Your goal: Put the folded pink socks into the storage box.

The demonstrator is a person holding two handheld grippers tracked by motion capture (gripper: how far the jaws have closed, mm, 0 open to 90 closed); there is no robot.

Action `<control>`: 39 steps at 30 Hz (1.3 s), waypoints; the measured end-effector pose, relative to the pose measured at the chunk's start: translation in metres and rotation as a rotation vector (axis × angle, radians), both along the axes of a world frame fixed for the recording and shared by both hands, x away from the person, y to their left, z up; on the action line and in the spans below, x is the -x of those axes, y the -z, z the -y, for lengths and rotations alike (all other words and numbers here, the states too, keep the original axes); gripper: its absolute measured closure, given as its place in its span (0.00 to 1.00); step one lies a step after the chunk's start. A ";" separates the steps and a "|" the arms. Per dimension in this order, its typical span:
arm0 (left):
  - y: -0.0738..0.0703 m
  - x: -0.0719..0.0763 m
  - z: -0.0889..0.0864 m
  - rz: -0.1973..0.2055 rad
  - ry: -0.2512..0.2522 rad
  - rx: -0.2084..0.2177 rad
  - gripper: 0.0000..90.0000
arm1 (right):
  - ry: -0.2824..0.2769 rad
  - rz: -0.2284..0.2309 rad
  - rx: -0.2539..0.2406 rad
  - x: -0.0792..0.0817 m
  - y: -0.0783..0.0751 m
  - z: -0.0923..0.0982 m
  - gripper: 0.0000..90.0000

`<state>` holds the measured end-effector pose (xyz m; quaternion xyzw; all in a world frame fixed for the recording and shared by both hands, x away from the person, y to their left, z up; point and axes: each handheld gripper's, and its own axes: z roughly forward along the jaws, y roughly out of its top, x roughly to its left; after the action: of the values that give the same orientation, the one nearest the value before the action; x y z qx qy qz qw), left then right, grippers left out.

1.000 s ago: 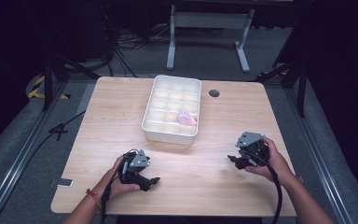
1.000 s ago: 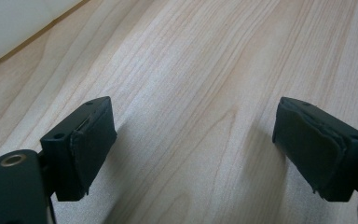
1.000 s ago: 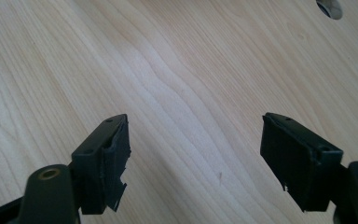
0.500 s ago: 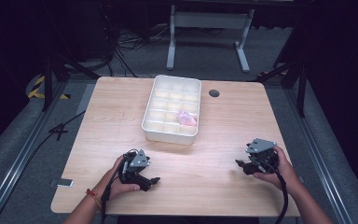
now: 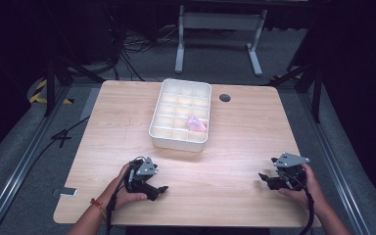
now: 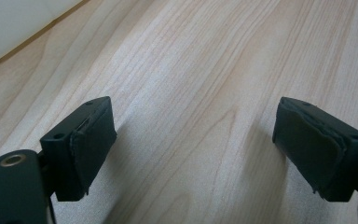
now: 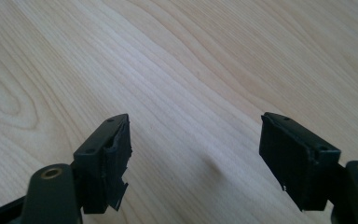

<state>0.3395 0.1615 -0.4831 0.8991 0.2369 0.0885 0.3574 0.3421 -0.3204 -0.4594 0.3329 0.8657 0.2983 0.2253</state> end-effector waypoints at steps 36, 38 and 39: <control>0.000 0.000 0.001 0.001 -0.011 0.000 0.14 | 0.134 -0.059 -0.210 0.011 0.028 0.038 0.21; 0.000 0.000 0.001 0.000 -0.011 -0.002 0.14 | 0.135 -0.060 -0.210 0.010 0.028 0.038 0.21; 0.000 0.000 0.001 0.001 -0.010 -0.002 0.14 | 0.136 -0.060 -0.209 0.010 0.028 0.038 0.21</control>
<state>0.3395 0.1604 -0.4833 0.8982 0.2413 0.0908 0.3560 0.3318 -0.3584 -0.4870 0.4213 0.8117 0.3608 0.1828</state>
